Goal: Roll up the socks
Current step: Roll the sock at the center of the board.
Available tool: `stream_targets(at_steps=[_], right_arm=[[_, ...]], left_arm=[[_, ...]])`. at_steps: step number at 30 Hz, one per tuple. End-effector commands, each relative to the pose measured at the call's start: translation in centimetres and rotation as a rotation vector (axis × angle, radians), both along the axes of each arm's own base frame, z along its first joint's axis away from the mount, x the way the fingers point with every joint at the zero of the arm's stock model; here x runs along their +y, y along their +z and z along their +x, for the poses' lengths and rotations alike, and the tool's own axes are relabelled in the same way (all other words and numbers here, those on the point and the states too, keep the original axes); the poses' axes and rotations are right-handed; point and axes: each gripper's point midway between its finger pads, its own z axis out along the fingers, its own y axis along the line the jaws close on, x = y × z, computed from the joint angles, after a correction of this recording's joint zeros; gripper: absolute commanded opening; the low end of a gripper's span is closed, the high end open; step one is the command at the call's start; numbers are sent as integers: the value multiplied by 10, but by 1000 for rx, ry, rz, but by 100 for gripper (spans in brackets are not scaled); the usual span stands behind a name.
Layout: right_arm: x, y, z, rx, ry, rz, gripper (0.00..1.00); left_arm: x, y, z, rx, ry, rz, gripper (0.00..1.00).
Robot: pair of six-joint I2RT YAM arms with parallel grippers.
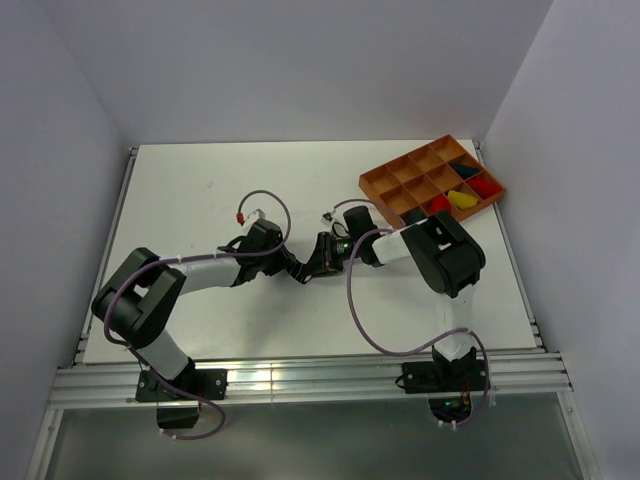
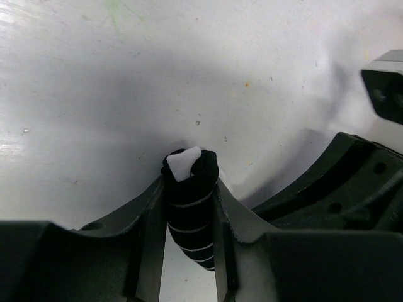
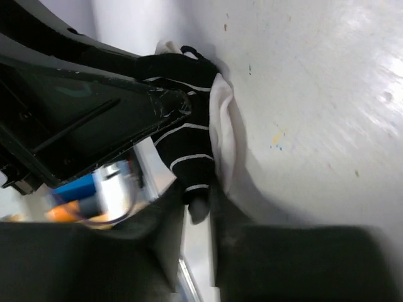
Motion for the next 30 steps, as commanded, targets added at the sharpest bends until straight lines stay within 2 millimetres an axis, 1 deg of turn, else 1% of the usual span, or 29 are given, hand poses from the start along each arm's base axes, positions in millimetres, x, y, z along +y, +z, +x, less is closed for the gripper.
stream_targets(at_steps=[1, 2, 3, 4, 5, 6, 7, 8, 9, 10, 11, 12, 13, 15, 16, 17, 18, 23, 26, 30], right_arm=[[-20, -6, 8, -145, -38, -165, 31], [-26, -7, 13, -182, -72, -205, 35], [-29, -3, 15, -216, -90, -223, 37], [-31, 13, 20, -285, -103, -226, 41], [-38, 11, 25, -332, -150, -286, 42], [-40, 28, 28, -396, -176, -294, 43], [-51, 26, 38, -462, -229, -374, 43], [-53, 32, 39, -505, -248, -399, 43], [-48, 48, 36, -568, -254, -394, 43], [-49, 51, 35, -613, -262, -418, 43], [-52, 57, 38, -658, -292, -448, 43], [-48, 70, 39, -707, -308, -440, 44], [-37, 74, 30, -748, -276, -436, 44], [-25, 82, 24, -790, -253, -424, 44], [-15, 85, 19, -805, -229, -411, 44], [-11, 83, 18, -806, -218, -413, 44], [-8, 77, 16, -800, -201, -426, 45], [10, 66, 12, -827, -143, -430, 47], [14, 56, 11, -847, -123, -445, 48], [21, 52, 12, -894, -105, -444, 50]], left_arm=[[23, -36, -23, 119, -18, 131, 14], [23, -35, -23, 120, -20, 133, 14], [24, -34, -23, 119, -24, 141, 14], [26, -33, -25, 126, -27, 151, 14], [25, -30, -23, 120, -28, 154, 14], [25, -29, -23, 120, -33, 159, 14], [24, -26, -23, 119, -38, 159, 14], [24, -24, -23, 117, -39, 159, 14], [23, -23, -23, 115, -43, 157, 14], [22, -21, -23, 112, -44, 155, 14], [21, -19, -23, 109, -46, 152, 14], [20, -19, -23, 109, -48, 152, 13], [19, -18, -22, 106, -49, 148, 13], [18, -17, -23, 108, -56, 147, 13], [16, -17, -22, 109, -58, 146, 13], [15, -17, -22, 108, -59, 144, 13], [15, -17, -22, 110, -62, 144, 13], [11, -15, -22, 106, -70, 136, 13], [9, -14, -22, 105, -74, 129, 13], [5, -12, -22, 103, -83, 118, 13]])
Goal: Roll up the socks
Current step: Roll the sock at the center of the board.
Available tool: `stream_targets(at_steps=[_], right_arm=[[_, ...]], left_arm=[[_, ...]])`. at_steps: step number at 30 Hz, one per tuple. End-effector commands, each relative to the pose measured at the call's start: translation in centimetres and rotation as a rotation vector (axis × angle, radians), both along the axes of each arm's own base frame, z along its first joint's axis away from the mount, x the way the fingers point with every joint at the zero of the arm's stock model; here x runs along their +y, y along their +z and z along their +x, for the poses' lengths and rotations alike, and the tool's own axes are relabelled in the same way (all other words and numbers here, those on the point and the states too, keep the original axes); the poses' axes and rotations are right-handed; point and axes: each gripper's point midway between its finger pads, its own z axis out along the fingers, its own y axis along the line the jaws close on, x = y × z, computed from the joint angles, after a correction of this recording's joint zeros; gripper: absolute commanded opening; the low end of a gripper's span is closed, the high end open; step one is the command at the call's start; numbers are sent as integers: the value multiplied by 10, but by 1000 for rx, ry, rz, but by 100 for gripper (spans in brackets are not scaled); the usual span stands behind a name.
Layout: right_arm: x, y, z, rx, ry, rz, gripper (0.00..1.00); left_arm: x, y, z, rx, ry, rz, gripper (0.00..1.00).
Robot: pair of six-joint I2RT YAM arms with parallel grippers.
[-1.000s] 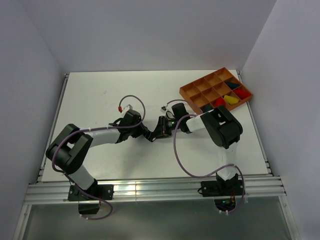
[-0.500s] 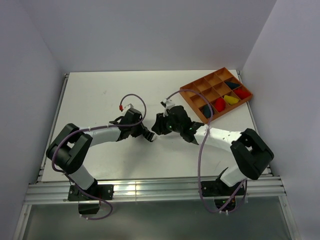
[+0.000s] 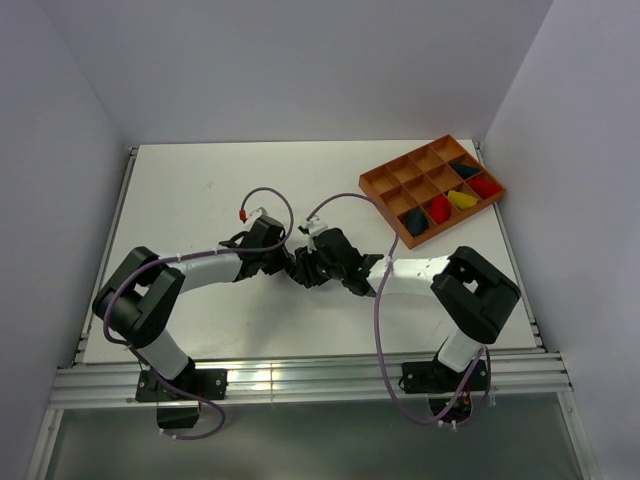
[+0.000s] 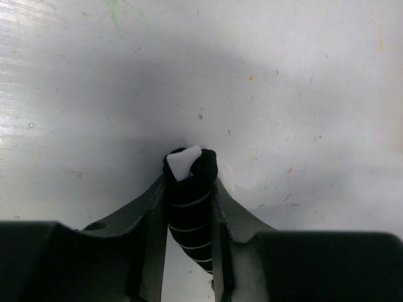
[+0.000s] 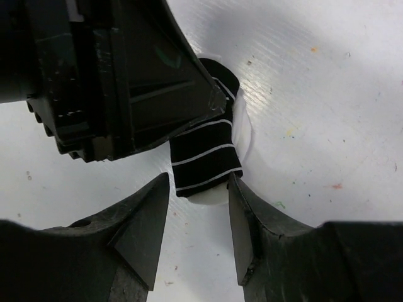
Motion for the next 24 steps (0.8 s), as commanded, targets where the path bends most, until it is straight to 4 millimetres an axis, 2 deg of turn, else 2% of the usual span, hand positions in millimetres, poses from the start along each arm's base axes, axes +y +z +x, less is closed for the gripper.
stream_targets(at_steps=[1, 11, 24], right_arm=[[18, 23, 17, -129, 21, 33, 50], [29, 8, 13, -148, 70, 12, 52], [32, 10, 18, -260, 57, -40, 61]], left_arm=[[5, -14, -18, 69, -53, 68, 13], [2, -12, -18, 64, -58, 56, 13], [-1, -9, -19, 58, -65, 53, 13]])
